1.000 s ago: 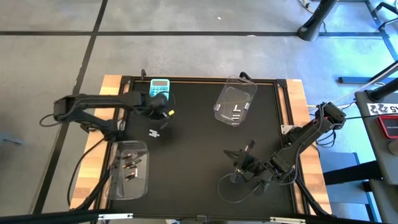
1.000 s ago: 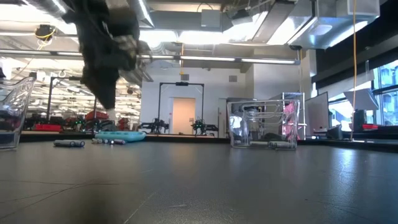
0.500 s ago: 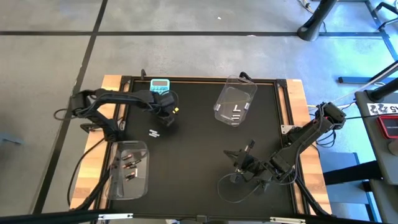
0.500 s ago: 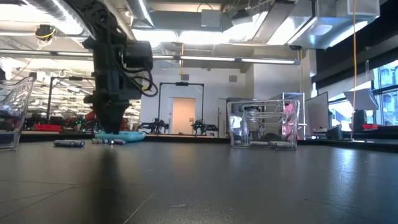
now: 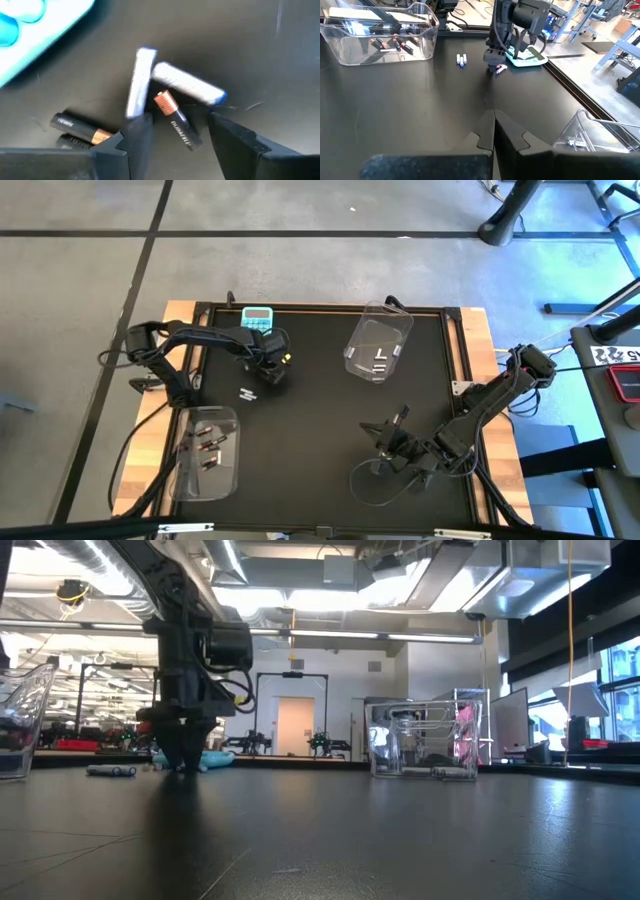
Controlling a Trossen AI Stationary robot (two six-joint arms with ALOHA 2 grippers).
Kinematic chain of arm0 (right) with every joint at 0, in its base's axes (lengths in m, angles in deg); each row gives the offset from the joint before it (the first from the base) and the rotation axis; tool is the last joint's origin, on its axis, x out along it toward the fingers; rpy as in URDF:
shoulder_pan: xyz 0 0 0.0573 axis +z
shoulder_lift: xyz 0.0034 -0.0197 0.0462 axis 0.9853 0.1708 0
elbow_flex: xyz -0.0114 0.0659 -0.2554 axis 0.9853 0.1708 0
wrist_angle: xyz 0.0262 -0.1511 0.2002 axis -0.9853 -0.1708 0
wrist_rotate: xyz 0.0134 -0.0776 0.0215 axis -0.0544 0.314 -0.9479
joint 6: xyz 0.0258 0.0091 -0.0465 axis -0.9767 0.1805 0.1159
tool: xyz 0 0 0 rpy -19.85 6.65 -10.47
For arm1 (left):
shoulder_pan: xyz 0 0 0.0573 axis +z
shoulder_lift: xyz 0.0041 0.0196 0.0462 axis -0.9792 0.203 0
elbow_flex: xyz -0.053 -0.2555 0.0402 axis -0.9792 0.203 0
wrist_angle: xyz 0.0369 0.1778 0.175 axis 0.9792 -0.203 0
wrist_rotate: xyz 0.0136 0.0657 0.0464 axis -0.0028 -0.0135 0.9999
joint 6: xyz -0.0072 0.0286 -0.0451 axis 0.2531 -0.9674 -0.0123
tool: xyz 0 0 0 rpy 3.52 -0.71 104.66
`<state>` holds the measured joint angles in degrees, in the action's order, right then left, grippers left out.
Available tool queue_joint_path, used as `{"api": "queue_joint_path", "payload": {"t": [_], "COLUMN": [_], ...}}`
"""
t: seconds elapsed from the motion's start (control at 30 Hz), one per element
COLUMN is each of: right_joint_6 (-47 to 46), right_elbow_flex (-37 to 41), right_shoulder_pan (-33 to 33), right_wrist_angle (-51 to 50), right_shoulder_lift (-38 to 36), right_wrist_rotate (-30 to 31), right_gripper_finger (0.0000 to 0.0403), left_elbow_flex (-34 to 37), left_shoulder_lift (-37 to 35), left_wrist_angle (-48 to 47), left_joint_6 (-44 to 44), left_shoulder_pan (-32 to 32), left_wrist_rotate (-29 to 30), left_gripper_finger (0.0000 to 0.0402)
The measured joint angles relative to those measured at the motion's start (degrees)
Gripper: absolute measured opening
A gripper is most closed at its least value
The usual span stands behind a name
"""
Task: Sort batteries
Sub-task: Put the black battery into the bottom transparent bin
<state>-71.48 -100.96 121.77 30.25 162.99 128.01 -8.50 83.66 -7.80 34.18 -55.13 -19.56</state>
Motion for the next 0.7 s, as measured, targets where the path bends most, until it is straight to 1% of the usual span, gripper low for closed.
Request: {"api": "queue_joint_path", "payload": {"t": [0.23,0.37,0.5,0.7], "right_joint_6": [0.0,0.0,0.0,0.0], "right_elbow_flex": [0.0,0.0,0.0,0.0], "right_shoulder_pan": [0.0,0.0,0.0,0.0], "right_wrist_angle": [0.0,0.0,0.0,0.0], "right_shoulder_lift": [0.0,0.0,0.0,0.0], "right_wrist_rotate": [-0.5,-0.5,-0.5,-0.5], "right_gripper_finger": [0.0007,0.0007,0.0007,0.0007], "left_elbow_flex": [-0.1,-0.1,0.0,-0.1], "left_shoulder_lift": [0.9,1.0,1.0,1.1], "left_wrist_angle": [0.3,-0.2,-1.3,-2.5], "left_joint_6": [-1.6,-2.9,-3.6,-4.3], "left_shoulder_pan": [0.1,-0.3,-1.5,-3.2], "left_wrist_rotate": [-0.8,-2.7,-3.7,-4.9], "left_gripper_finger": [0.0166,0.0142,0.0100,0.0020]}}
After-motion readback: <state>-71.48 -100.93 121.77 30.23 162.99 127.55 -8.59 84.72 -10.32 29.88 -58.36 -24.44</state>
